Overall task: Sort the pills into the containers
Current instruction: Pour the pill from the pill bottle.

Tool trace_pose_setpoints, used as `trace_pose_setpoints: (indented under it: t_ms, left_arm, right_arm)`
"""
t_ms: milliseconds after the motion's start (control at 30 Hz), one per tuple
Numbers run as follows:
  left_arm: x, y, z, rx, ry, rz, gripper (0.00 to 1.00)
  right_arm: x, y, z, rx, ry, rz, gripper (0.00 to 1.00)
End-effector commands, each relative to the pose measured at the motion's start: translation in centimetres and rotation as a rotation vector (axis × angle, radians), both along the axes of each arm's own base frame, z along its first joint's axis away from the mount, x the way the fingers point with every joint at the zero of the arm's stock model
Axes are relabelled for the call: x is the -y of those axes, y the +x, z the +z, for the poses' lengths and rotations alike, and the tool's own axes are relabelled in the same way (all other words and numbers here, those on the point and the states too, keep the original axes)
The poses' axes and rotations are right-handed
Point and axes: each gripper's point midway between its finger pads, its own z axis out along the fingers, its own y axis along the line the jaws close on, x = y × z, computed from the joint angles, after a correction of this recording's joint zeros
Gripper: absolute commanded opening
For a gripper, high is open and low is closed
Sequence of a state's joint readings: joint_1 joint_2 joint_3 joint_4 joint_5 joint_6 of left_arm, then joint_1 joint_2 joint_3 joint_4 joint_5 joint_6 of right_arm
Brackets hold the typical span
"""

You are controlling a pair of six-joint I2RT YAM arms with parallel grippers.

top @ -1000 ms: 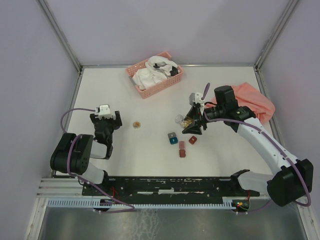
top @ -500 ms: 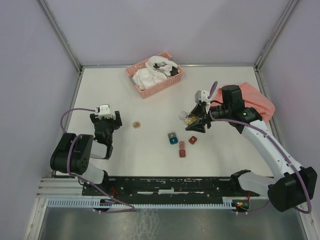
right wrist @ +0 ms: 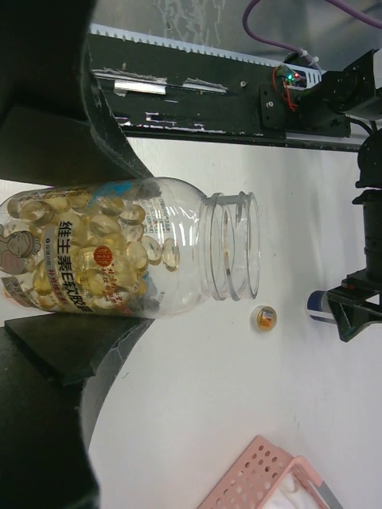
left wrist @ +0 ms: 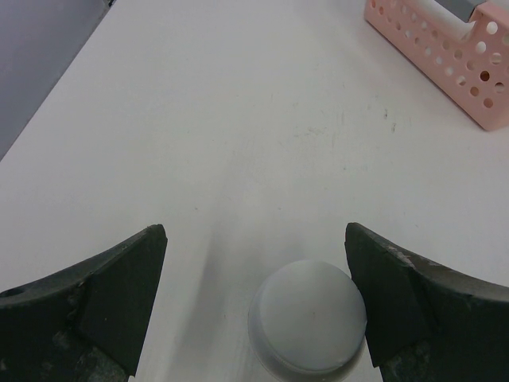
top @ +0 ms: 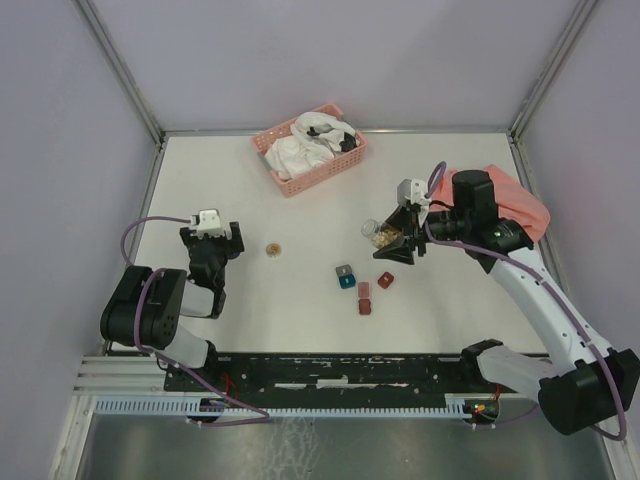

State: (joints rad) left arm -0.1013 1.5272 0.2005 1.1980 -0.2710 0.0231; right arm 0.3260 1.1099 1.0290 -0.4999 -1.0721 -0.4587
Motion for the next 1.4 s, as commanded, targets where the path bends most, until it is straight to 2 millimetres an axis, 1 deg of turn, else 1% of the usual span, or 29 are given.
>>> trace_pose_setpoints:
  t_ms: [0, 133, 267, 333, 367, 433, 467, 500, 567, 600, 633, 667, 700, 733, 800, 833, 900, 933, 967, 1033, 1067, 1133, 1167, 1200, 1233, 1267, 1300, 1333, 1367]
  left_arm:
    - [-0.4, 0.5, 1.3, 0.050, -0.026, 0.029, 0.99]
    - [-0.4, 0.5, 1.3, 0.051, -0.026, 0.027, 0.99]
    - [-0.4, 0.7, 1.4, 0.050, -0.027, 0.028, 0.99]
    - [-0.5, 1.0, 1.1, 0.035, -0.052, -0.013, 0.99]
    - [-0.4, 0.9, 1.1, 0.035, -0.055, -0.025, 0.99]
    - [-0.4, 0.6, 2.0, 0.069, -0.058, -0.016, 0.99]
    - [-0.4, 0.1, 2.8, 0.088, -0.047, -0.011, 0.99]
    - [-0.4, -0.5, 3.6, 0.096, -0.043, 0.013, 0.99]
    - [-0.4, -0.9, 4.7, 0.051, -0.053, 0.024, 0.99]
    - [-0.1, -0.8, 5.9, 0.057, -0.057, 0.010, 0.99]
    - [0.2, -1.1, 6.6, 0.070, -0.063, -0.001, 0.99]
    - [0.4, -1.5, 7.4, 0.093, -0.075, -0.008, 0.99]
    - [0.7, -1.8, 8.0, 0.115, -0.096, -0.017, 0.99]
    - [0.9, -2.0, 8.5, 0.134, -0.119, -0.025, 0.99]
    - [1.5, -2.2, 9.4, 0.140, -0.153, -0.051, 0.99]
    - [1.9, -2.3, 9.2, 0.114, -0.169, -0.067, 0.99]
    - [2.7, -2.5, 9.5, 0.078, -0.206, -0.099, 0.99]
    - [3.0, -2.5, 9.8, 0.066, -0.236, -0.109, 0.99]
    - [3.7, -2.7, 10.0, 0.051, -0.270, -0.133, 0.99]
    - [4.8, -3.0, 11.0, 0.040, -0.342, -0.172, 0.99]
    - [5.3, -3.2, 11.5, 0.042, -0.379, -0.194, 0.99]
    - [6.7, -3.8, 13.0, 0.066, -0.436, -0.261, 0.99]
    - [7.5, -4.1, 13.7, 0.079, -0.453, -0.309, 0.99]
    - [8.1, -4.4, 14.6, 0.095, -0.471, -0.347, 0.99]
    - [8.6, -4.8, 15.3, 0.106, -0.499, -0.373, 0.99]
    - [9.0, -5.3, 16.0, 0.116, -0.528, -0.397, 0.99]
    - [9.5, -5.8, 16.6, 0.127, -0.549, -0.424, 0.99]
    - [9.8, -6.2, 17.3, 0.140, -0.575, -0.442, 0.99]
    - [9.9, -6.7, 17.9, 0.157, -0.597, -0.454, 0.99]
  right_arm:
    - [-0.5, -0.4, 3.3, 0.067, 0.101, 0.023, 0.02]
    - [-0.9, -0.3, 6.1, 0.080, 0.194, -0.005, 0.02]
    - [-0.6, 0.6, 10.8, 0.119, 0.285, -0.078, 0.02]
    - [-0.5, 1.3, 12.9, 0.079, 0.397, -0.148, 0.02]
    - [-0.8, 1.0, 13.4, 0.032, 0.460, -0.134, 0.02]
    - [-1.9, -1.9, 14.9, 0.015, 0.571, 0.019, 0.02]
    - [-1.8, -2.6, 15.0, 0.000, 0.579, 0.048, 0.02]
    - [-1.1, -1.8, 15.0, 0.025, 0.573, -0.011, 0.02]
    - [2.0, 2.8, 15.6, -0.001, 0.596, -0.329, 0.02]
    - [2.5, 2.8, 16.7, 0.014, 0.647, -0.341, 0.02]
    - [1.9, 1.0, 17.9, -0.013, 0.704, -0.241, 0.02]
    - [0.7, -1.8, 18.7, -0.030, 0.737, -0.082, 0.02]
    - [0.3, -3.4, 18.9, -0.027, 0.739, 0.010, 0.02]
    - [0.5, -2.6, 18.7, -0.029, 0.723, -0.023, 0.02]
    - [3.5, 2.5, 18.2, -0.051, 0.718, -0.344, 0.02]
    - [3.8, 1.7, 19.0, 0.004, 0.748, -0.324, 0.02]
    - [1.7, -4.0, 20.0, 0.026, 0.790, -0.006, 0.02]
    - [1.6, -5.4, 20.4, 0.049, 0.809, 0.071, 0.02]
    - [2.4, -3.9, 20.5, 0.069, 0.826, -0.002, 0.02]
    - [5.3, 2.4, 19.7, 0.026, 0.847, -0.382, 0.02]
    - [5.3, 2.2, 19.9, 0.065, 0.828, -0.409, 0.02]
    - [2.7, -4.4, 21.4, 0.124, 0.872, -0.071, 0.02]
    - [2.0, -6.8, 21.1, 0.134, 0.879, 0.048, 0.02]
    - [1.9, -7.0, 20.9, 0.153, 0.878, 0.052, 0.02]
    - [2.5, -4.9, 20.7, 0.166, 0.871, -0.059, 0.02]
    - [4.1, -1.2, 20.5, 0.149, 0.874, -0.281, 0.02]
    - [5.3, 0.9, 20.6, 0.134, 0.893, -0.412, 0.02]
    - [5.0, 0.2, 21.2, 0.119, 0.924, -0.358, 0.02]
    - [4.0, -2.7, 22.2, 0.117, 0.960, -0.186, 0.02]
